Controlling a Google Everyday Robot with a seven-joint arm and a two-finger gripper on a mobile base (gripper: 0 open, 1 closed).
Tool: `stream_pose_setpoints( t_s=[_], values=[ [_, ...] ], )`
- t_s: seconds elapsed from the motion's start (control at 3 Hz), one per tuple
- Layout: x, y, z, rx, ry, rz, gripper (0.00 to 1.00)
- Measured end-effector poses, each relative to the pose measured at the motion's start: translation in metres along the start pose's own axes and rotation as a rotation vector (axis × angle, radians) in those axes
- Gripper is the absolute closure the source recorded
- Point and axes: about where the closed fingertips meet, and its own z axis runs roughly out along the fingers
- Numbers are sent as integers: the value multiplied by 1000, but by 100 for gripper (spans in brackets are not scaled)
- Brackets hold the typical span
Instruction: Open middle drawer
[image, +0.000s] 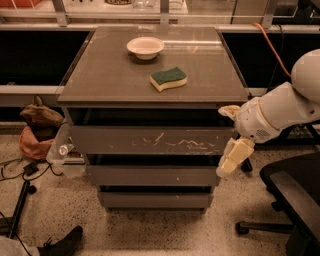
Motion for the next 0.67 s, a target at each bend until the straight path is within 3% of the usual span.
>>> stream_pose_setpoints(
  t_s=[0.33, 0.67],
  values=[
    [1, 2, 7, -8, -9, -2, 0],
    [18, 20, 57, -48, -110, 36, 0]
  ],
)
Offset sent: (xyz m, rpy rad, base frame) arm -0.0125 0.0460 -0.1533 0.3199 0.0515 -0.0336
